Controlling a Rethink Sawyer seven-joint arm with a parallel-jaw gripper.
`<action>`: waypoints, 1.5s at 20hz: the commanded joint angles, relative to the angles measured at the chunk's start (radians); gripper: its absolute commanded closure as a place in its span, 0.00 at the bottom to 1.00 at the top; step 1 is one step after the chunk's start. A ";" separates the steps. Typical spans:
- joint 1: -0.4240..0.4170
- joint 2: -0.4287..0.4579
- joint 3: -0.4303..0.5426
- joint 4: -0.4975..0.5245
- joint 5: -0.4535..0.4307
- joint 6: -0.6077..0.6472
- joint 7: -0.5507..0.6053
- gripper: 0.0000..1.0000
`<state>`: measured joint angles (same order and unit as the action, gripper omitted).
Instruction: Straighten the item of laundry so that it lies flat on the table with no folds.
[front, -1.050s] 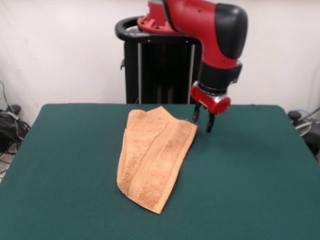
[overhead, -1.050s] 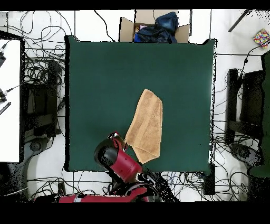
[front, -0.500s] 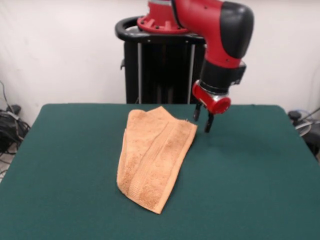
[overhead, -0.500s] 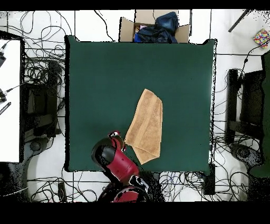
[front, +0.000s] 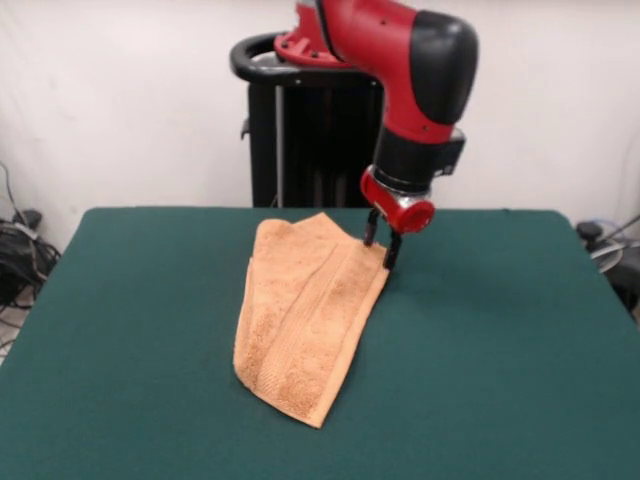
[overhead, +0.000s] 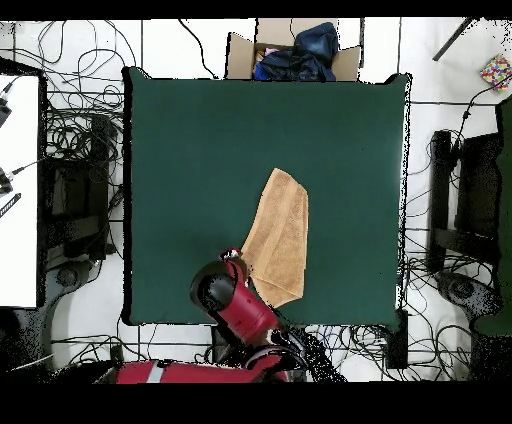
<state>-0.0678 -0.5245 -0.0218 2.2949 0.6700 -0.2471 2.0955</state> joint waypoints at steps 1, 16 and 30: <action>-0.005 0.089 -0.046 -0.137 -0.054 -0.089 0.115 0.00; 0.082 0.105 -0.150 -0.190 -0.061 0.088 0.060 0.00; 0.055 0.107 -0.134 -0.208 -0.185 0.090 0.058 1.00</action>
<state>0.0084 -0.4441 -0.1737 2.2065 0.5070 -0.2508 2.0957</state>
